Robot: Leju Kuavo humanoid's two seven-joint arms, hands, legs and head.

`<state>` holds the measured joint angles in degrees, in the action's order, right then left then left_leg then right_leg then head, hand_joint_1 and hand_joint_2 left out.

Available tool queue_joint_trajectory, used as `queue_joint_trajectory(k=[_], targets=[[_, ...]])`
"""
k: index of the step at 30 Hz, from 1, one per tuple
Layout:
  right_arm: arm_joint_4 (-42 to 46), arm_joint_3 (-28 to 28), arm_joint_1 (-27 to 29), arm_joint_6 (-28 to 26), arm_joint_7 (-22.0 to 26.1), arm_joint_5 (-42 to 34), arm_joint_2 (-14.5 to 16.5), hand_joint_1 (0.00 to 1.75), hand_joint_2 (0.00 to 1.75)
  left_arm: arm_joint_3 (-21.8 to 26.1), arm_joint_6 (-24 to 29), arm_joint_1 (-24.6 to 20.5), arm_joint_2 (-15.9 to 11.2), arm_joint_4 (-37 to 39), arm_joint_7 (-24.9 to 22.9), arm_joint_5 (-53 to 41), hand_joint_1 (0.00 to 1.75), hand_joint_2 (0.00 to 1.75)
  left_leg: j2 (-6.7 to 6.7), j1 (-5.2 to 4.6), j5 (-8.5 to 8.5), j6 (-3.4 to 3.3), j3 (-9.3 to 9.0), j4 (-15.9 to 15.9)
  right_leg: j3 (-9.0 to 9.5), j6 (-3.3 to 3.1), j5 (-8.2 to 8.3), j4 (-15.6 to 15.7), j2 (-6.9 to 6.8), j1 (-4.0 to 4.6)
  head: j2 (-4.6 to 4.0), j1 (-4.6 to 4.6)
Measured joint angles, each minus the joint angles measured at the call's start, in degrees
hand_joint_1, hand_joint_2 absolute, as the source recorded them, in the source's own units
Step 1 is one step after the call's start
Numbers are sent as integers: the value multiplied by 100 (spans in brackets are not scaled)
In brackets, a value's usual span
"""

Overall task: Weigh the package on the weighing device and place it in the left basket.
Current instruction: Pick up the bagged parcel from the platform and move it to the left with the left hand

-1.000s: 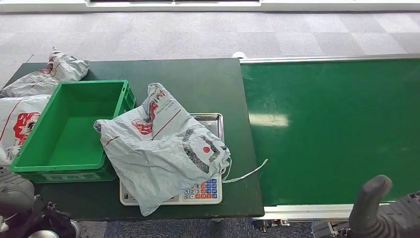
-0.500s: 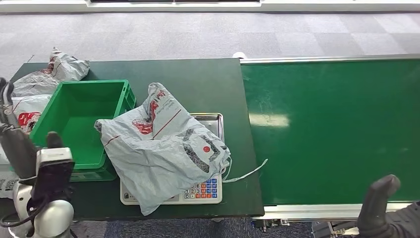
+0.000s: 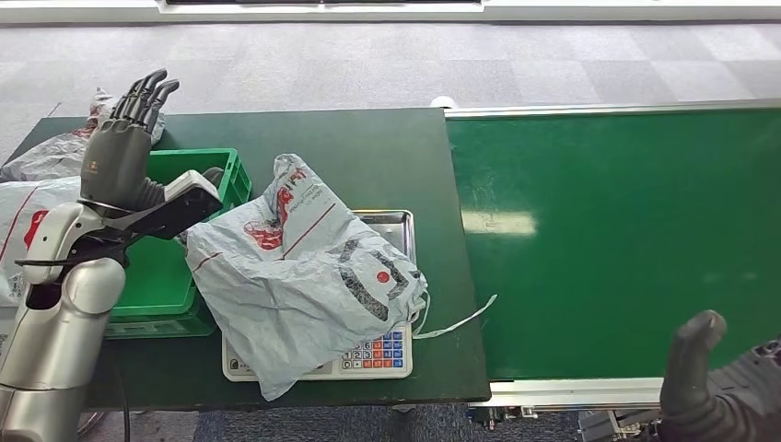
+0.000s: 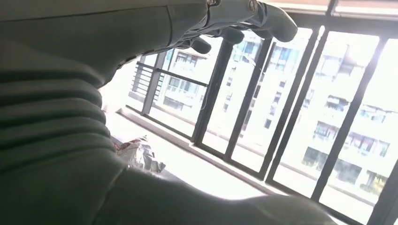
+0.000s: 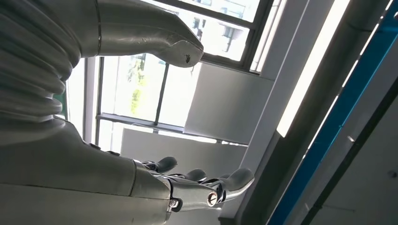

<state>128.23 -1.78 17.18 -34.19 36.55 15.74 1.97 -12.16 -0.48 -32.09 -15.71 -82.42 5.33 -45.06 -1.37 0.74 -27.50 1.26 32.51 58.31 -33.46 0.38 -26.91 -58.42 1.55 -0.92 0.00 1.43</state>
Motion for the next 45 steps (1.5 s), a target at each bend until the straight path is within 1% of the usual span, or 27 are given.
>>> queue_joint_trajectory(k=[3,5,7,9,12,14,20,24,27,29,32,35,39,42,45], targets=[[-45,33,-25,40,52,-104,-81,0,175,-217,-278,-236,-166,241,-11,59,0,0,0,0,0,0,2,0,-2,0,0,0,0,0,0,-1],[-81,62,-44,98,54,-172,-128,0,175,-393,-739,-390,-262,397,-23,98,0,0,0,0,0,0,2,0,-3,0,0,0,-1,0,0,-1],[-141,75,-87,171,67,-241,-171,0,175,-722,-1265,-540,-393,610,-25,140,0,0,1,0,0,0,2,0,-3,0,0,0,-1,0,0,-1],[-206,86,-133,222,82,-280,-204,0,175,-1118,-1530,-614,-512,798,-19,195,0,0,3,0,0,0,2,-1,-3,-1,0,0,1,0,0,0],[-274,97,-193,261,84,-300,-242,0,175,-1578,-1700,-631,-622,925,-27,288,0,0,4,0,1,1,2,0,-3,-1,0,0,2,0,0,0],[-306,99,-225,275,82,-304,-261,0,175,-1779,-1733,-631,-672,966,-45,325,0,0,4,0,1,1,3,0,-4,-1,0,0,2,0,0,0],[-375,104,-252,294,59,-304,-283,0,175,-2038,-1760,-636,-781,1020,-105,392,0,0,3,0,1,1,6,-1,-7,-1,0,0,1,0,0,-1],[-397,104,-254,294,59,-304,-285,0,175,-2112,-1789,-638,-818,1032,-105,393,0,175,3,0,1,1,7,-1,-7,-1,0,0,1,0,0,1],[-423,106,-259,291,43,-309,-301,0,175,-2155,-1896,-642,-855,1027,-105,488,0,175,3,0,1,1,7,-1,-6,-1,0,0,1,0,0,0],[-446,109,-261,281,9,-346,-336,0,175,-2237,-2107,-632,-925,967,-117,660,0,175,3,0,1,1,7,-1,-6,-1,0,0,1,0,0,0],[-489,159,-260,286,-35,-438,-382,0,175,-2427,-2509,-607,-1098,736,-212,1043,0,175,2,0,1,1,8,-1,-7,-1,0,0,0,0,0,0],[-540,227,-264,332,-38,-473,-396,0,175,-2662,-2832,-638,-1335,396,-425,1656,0,175,2,1,1,1,9,-1,-9,-1,0,0,0,1,0,0],[-624,244,-291,313,-36,-521,-456,0,175,-2917,-3181,-789,-1610,-16,-689,2477,0,175,3,1,1,1,10,-1,-11,-1,0,0,1,1,0,0],[-667,271,-280,244,0,-591,-528,0,175,-3107,-3379,-974,-1795,-255,-785,2811,0,175,-1,1,1,1,10,0,-10,-1,0,0,-1,1,0,1],[-680,297,-229,196,47,-615,-556,0,175,-3337,-3509,-1174,-1898,-427,-848,3013,0,175,-2,0,1,0,10,0,-8,-1,0,0,-4,1,0,0]])
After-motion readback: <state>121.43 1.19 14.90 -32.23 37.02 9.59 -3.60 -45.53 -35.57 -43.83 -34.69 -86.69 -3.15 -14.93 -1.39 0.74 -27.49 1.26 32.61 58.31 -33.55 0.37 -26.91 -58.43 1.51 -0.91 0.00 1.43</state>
